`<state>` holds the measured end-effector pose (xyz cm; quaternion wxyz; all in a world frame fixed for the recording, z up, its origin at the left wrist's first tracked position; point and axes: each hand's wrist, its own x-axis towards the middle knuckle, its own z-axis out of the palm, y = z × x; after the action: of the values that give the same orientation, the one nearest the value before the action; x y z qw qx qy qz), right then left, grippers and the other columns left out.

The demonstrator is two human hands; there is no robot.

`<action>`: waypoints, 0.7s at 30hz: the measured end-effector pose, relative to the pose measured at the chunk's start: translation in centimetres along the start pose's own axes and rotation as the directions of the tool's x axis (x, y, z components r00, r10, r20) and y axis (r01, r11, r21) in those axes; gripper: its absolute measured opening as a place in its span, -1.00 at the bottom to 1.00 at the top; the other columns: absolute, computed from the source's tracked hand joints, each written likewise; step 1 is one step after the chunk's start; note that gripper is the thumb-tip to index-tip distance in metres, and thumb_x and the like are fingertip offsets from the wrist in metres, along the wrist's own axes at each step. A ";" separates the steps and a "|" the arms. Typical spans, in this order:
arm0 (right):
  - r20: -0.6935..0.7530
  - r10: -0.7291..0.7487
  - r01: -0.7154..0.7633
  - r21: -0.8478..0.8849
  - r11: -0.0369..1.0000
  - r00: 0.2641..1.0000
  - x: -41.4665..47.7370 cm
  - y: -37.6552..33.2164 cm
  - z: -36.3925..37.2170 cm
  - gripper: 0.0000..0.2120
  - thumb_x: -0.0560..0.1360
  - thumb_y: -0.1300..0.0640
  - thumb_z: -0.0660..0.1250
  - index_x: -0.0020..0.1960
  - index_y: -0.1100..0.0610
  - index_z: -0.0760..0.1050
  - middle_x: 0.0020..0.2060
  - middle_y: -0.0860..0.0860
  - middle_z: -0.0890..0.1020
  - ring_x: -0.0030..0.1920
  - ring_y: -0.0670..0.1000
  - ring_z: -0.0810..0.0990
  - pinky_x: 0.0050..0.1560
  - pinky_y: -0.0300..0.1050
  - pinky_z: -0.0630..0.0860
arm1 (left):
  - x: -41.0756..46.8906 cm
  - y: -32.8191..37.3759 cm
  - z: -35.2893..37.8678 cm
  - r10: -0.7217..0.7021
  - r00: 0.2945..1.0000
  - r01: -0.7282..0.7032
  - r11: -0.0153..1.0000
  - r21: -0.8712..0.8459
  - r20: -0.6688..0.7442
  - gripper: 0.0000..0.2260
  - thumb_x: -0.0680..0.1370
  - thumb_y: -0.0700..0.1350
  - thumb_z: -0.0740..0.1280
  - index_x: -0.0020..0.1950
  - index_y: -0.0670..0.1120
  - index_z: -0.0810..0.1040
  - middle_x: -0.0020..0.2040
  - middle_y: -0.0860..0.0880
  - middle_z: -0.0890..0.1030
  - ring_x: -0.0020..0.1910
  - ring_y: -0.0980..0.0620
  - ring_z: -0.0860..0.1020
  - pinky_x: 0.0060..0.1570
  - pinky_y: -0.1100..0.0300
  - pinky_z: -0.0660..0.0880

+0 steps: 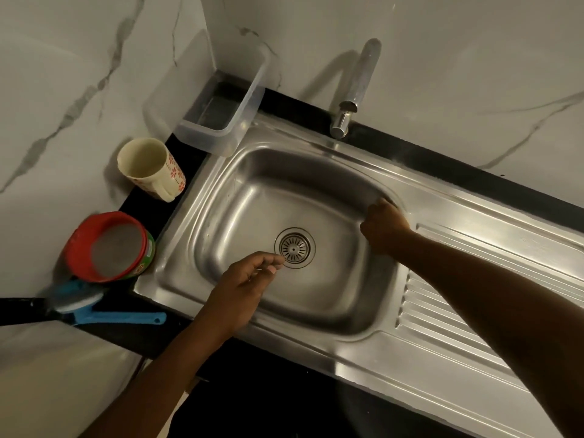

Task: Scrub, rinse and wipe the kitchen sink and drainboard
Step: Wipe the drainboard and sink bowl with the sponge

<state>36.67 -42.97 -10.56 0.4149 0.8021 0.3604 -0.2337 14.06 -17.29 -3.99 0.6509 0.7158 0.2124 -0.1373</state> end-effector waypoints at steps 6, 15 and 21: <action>0.092 0.016 -0.012 -0.044 0.999 0.996 0.5 0.2 2.5 -0.37 0.60 -0.29 0.17 0.57 0.01 0.38 0.61 0.07 0.29 0.65 0.19 0.10 0.62 0.24 -0.04 | -0.3 -0.5 -0.5 -0.004 0.999 0.004 1.000 0.001 -0.041 -0.81 0.68 -0.14 0.31 0.18 0.08 0.68 0.13 0.19 0.72 0.17 0.19 0.65 0.22 0.18 0.53; 0.338 -0.209 0.125 0.254 0.959 0.918 -5.1 -8.1 1.3 -0.38 0.66 -0.29 -0.03 0.53 0.03 0.41 0.49 0.07 0.48 0.50 0.14 0.42 0.46 0.12 0.29 | -0.6 -0.4 -1.8 0.017 0.997 -0.021 0.999 -0.043 -0.074 -0.79 0.70 -0.23 0.28 0.21 -0.05 0.67 0.14 0.05 0.72 0.09 0.14 0.67 0.07 0.31 0.56; 0.446 -0.442 -0.124 0.799 0.588 0.779 -7.0 -13.7 -0.5 -0.18 0.65 -0.41 -0.15 0.66 0.15 0.16 0.64 0.11 0.21 0.63 0.13 0.19 0.60 0.05 0.09 | -0.6 -0.5 -3.8 0.025 0.998 -0.030 0.997 -0.069 -0.066 -0.75 0.56 -0.02 0.31 0.18 0.00 0.67 0.12 0.06 0.73 0.07 0.15 0.67 0.01 0.31 0.58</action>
<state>21.67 -39.82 -12.39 0.0820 0.7427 0.1406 -0.6495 13.03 -13.60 -3.68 0.6702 0.6995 0.2284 -0.0975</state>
